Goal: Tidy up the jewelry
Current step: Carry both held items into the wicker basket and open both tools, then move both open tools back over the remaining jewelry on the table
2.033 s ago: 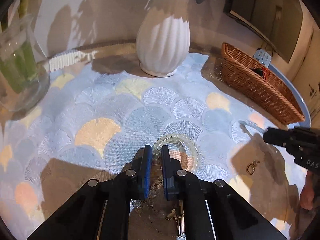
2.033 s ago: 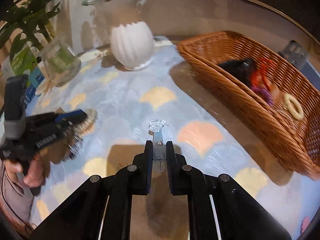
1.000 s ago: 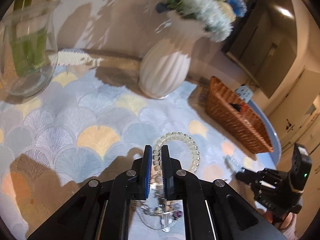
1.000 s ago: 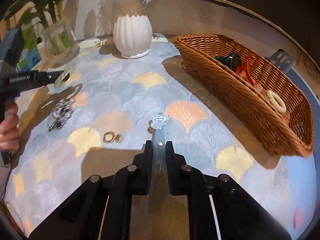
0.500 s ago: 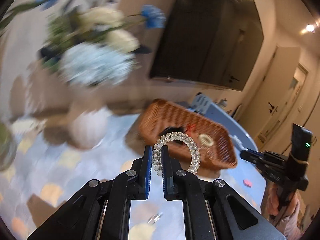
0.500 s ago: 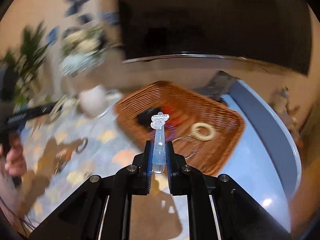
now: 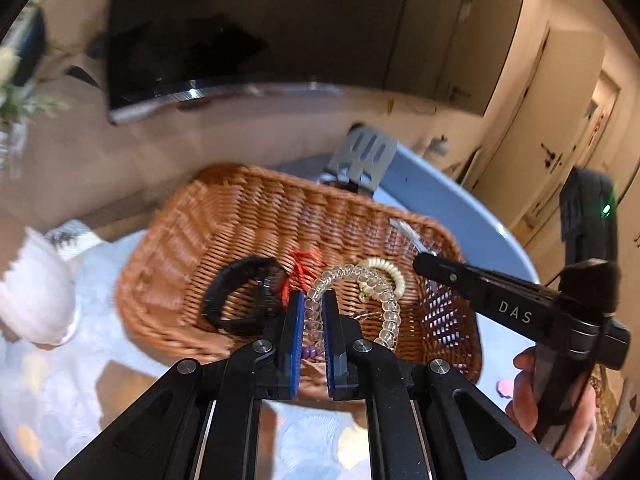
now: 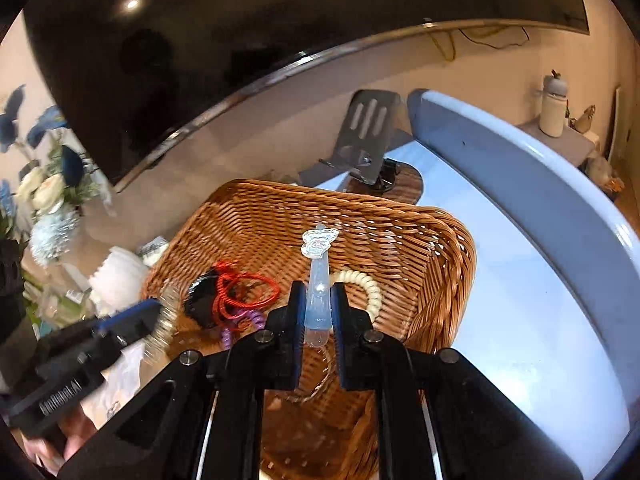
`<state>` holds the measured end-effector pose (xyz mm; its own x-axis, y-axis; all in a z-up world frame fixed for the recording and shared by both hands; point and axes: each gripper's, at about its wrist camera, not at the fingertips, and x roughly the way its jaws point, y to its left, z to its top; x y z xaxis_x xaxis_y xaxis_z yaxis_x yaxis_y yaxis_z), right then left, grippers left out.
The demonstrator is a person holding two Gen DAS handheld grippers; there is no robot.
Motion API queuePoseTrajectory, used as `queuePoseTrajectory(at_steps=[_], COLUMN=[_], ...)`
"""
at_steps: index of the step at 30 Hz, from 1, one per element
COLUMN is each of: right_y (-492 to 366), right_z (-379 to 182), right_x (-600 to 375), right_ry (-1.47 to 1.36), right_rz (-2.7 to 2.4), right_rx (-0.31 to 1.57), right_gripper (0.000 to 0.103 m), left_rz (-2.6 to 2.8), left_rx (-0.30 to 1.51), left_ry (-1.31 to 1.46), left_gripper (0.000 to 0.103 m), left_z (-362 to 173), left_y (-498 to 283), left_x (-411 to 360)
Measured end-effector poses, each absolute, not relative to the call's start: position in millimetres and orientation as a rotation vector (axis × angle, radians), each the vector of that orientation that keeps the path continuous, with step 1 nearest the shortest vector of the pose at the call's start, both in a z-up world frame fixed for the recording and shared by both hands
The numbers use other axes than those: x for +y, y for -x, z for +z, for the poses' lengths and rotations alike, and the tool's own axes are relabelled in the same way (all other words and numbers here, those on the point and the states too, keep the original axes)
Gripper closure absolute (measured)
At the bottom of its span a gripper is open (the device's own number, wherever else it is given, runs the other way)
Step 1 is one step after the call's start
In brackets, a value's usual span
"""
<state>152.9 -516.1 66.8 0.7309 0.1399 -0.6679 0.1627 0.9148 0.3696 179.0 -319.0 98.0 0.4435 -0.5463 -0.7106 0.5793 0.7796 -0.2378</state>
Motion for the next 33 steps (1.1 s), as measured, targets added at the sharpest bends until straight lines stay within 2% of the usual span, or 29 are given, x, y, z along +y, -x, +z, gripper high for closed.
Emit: queuePoseTrajectory(at_steps=[12,13,15,17,18,20,25,33], right_y=[-153.2,-152.3,-149.8,-145.7,-143.5,-136.3,-113.6,-70.2], right_z=[57.4,58.6,62.1,66.5,67.9,72.9,96.2,133.3], right_x=[-514.9,-513.1,-510.0,-511.1,-512.1,-513.7,-495.4,-411.5], right_ry=[-0.356,-0.346,-0.329,-0.352,-0.368,-0.412,-0.425,-0.304], right_rz=[-0.073,-0.077,-0.087,-0.059,-0.046,-0.015,0.054,0.202], right_rx=[0.768,0.762,0.75,0.744,0.744,0.739,0.721,0.66], right_gripper=[0.089,0.089,0.086,0.083,0.08,0.072,0.072,0.068], left_rz=[-0.75,-0.751,-0.735,-0.722,-0.727,-0.75,-0.755,-0.688], left_rx=[0.882,0.884,0.884,0.86,0.848,0.831,0.766,0.679], left_ry=[-0.081,-0.078,-0.083,-0.083,-0.078,-0.058,-0.025,0.07], left_gripper=[0.094,0.092,0.073,0.063,0.062,0.061,0.059,0.059], left_z=[75.1,76.3,80.0,86.8,91.9,101.5,126.7,152.8], left_y=[-176.9,-176.3,-174.8,-171.9,-168.4,-160.6,-127.3,-59.0], left_x=[-350.2,-348.3,-344.3,-339.0,-333.4,-322.4,-283.4,-185.6])
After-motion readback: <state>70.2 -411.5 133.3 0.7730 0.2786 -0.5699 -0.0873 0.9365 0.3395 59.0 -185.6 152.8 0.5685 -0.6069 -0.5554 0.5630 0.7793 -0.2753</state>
